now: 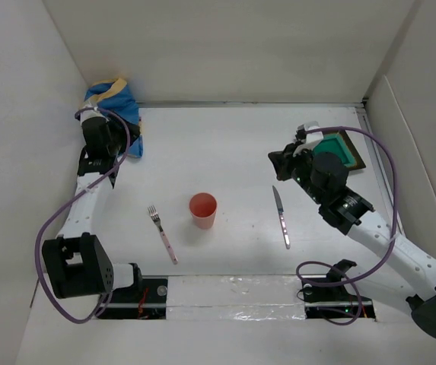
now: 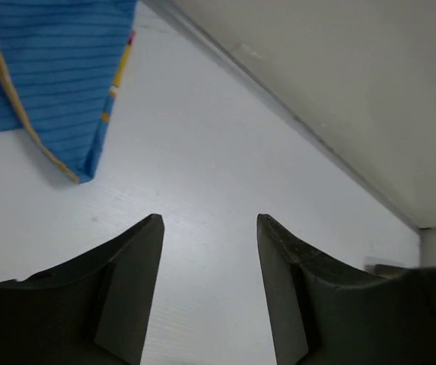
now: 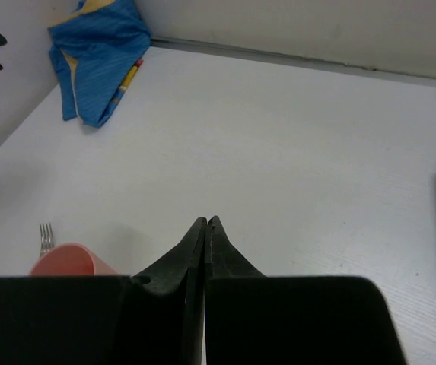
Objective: Set the dinner table for one person
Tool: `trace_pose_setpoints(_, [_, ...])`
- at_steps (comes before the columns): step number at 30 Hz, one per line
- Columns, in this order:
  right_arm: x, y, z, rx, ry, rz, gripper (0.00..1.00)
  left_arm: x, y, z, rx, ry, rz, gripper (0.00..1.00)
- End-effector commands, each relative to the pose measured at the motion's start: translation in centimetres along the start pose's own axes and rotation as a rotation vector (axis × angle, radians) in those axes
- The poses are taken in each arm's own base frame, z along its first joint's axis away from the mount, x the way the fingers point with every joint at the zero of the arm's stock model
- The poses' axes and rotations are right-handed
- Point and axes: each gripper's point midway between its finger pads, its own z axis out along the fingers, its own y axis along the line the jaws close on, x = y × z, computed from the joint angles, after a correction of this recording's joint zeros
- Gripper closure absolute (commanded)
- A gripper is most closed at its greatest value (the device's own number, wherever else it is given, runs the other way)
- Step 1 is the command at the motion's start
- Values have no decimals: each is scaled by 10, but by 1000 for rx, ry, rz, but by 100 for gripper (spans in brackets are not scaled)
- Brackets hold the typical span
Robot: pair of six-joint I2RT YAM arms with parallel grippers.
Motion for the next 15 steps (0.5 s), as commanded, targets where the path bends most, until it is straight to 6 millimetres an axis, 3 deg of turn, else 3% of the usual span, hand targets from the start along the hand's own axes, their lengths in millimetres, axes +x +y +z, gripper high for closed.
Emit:
trace_pose_setpoints(1, [-26,5,-6,-19,-101,6,100,-14,22,7,-133,-36,54,53])
trace_pose_setpoints(2, [-24,4,-6,-15,-99,3,100,-7,45,14,-233,-19,66,57])
trace_pose_setpoints(3, [-24,4,-8,-14,-102,8,100,-6,52,17,-274,-11,71,72])
trace_pose_setpoints(5, [-23,3,-8,-10,-109,12,100,12,79,23,-372,58,108,85])
trace_pose_setpoints(6, [-17,1,-7,-8,-100,15,100,16,87,24,-406,74,116,98])
trace_pose_setpoints(7, [-18,0,-7,-2,-108,18,100,23,94,26,-427,90,122,98])
trace_pose_setpoints(9, [-15,-5,-5,27,-104,22,100,45,97,34,-442,136,146,88])
trace_pose_setpoints(10, [-12,-6,-3,37,-97,21,93,48,104,36,-469,144,151,81])
trace_pose_setpoints(11, [-10,-7,-2,40,-90,19,72,56,112,43,-491,167,150,73])
trace_pose_setpoints(12, [-7,-7,0,42,-82,18,60,59,114,47,-499,177,143,60])
trace_pose_setpoints(14, [-5,-7,2,41,-73,16,40,69,128,55,-541,200,149,51])
trace_pose_setpoints(15, [-4,-7,3,38,-69,15,38,70,130,59,-550,202,146,43])
